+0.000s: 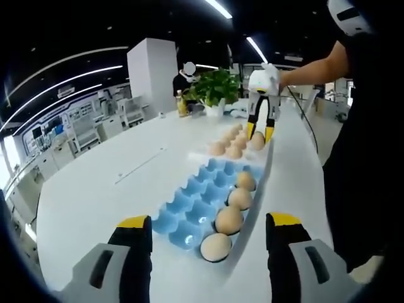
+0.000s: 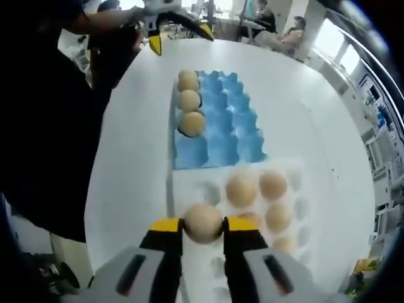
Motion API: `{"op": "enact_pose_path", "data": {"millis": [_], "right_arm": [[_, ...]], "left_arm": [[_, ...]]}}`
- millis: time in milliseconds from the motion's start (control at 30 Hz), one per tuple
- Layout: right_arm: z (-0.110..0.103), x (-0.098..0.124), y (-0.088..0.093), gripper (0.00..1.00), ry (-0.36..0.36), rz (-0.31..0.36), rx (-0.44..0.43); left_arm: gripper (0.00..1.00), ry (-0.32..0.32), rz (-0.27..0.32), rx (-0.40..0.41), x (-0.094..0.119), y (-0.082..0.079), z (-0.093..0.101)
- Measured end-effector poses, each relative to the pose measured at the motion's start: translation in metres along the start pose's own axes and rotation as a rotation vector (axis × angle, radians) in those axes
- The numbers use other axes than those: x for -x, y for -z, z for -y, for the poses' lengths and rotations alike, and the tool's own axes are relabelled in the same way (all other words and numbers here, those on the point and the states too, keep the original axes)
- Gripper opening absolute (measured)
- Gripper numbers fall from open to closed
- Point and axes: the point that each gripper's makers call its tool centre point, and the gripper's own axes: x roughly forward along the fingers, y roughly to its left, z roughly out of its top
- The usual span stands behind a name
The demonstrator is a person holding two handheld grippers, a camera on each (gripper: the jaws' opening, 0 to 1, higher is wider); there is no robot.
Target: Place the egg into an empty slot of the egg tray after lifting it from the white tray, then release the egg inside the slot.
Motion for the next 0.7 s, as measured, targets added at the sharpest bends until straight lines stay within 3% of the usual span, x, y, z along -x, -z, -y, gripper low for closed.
{"op": "enact_pose_path", "data": {"millis": [700], "right_arm": [[-0.007,-0.040,-0.064,0.24,-0.063,0.087,0.080]], "left_arm": [[0.75,0.008,-0.013,-0.004,0.000,0.002,0.002]]}}
